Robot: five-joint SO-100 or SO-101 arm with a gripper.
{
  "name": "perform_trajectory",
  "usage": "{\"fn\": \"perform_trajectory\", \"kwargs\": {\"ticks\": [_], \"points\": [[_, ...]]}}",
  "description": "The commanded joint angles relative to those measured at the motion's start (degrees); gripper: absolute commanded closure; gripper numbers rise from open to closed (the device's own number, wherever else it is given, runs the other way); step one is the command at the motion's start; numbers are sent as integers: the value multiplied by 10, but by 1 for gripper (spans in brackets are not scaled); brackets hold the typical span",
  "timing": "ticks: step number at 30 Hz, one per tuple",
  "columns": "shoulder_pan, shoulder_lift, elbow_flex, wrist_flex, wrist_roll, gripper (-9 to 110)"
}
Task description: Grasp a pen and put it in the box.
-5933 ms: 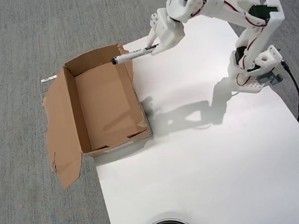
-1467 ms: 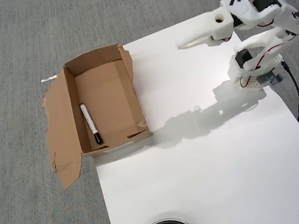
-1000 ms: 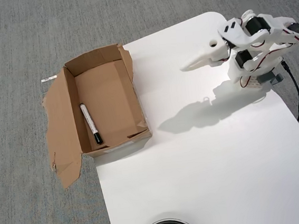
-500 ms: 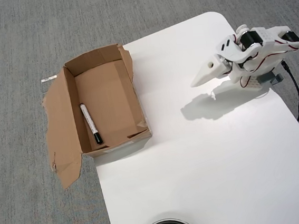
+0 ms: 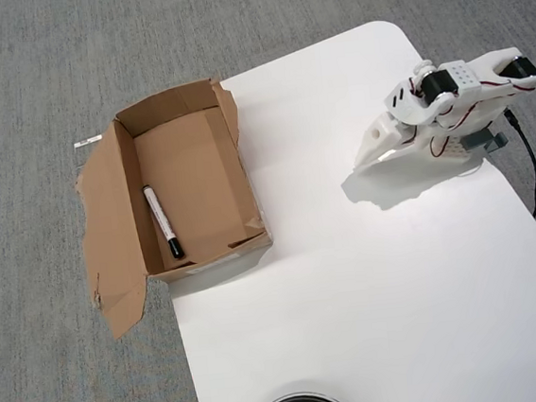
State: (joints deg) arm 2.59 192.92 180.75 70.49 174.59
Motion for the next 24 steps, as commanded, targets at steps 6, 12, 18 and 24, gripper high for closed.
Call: {"fn": "perform_trajectory", "kwargs": {"ticks": [6,12,18,24], "points": [[29,39,15,84,4,99],[25,39,15,84,4,99],[22,39,15,84,4,99],[22,38,15,84,3,99]]}}
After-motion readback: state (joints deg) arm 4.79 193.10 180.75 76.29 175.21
